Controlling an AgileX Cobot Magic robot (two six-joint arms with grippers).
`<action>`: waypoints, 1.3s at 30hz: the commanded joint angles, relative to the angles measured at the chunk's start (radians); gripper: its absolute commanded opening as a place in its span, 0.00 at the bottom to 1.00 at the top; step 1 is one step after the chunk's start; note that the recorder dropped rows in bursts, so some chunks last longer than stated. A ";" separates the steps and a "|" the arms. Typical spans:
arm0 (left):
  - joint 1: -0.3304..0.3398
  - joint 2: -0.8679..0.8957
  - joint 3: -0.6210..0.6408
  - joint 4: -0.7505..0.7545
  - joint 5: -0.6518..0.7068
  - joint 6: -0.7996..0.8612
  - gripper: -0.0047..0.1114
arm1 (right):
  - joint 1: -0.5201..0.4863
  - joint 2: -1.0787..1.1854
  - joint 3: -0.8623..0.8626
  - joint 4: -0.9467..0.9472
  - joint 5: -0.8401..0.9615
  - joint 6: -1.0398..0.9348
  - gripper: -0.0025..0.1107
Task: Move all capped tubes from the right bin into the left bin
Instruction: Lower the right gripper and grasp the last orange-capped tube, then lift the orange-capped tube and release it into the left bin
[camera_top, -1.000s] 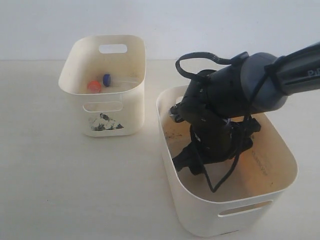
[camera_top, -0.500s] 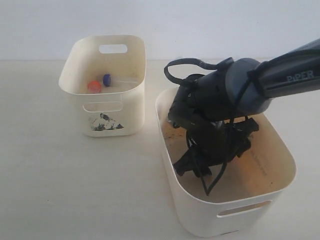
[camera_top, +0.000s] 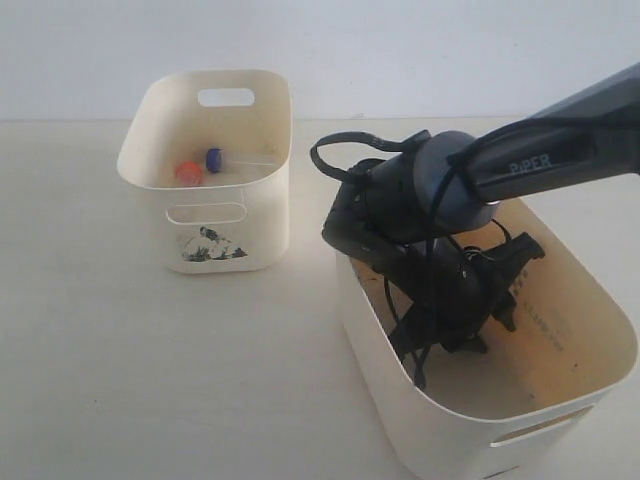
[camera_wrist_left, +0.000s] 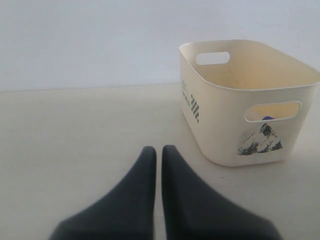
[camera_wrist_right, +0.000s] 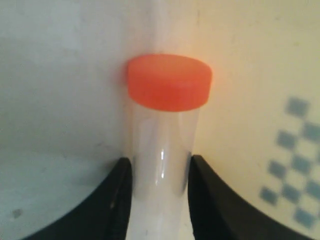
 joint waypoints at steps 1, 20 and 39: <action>-0.003 -0.003 -0.003 0.002 -0.005 -0.008 0.08 | -0.009 0.012 0.004 0.063 -0.037 -0.020 0.02; -0.003 -0.003 -0.003 0.002 -0.005 -0.008 0.08 | -0.009 -0.028 -0.150 0.171 0.015 -0.120 0.02; -0.003 -0.003 -0.003 0.002 -0.005 -0.008 0.08 | -0.009 -0.467 -0.161 0.224 0.035 -0.243 0.02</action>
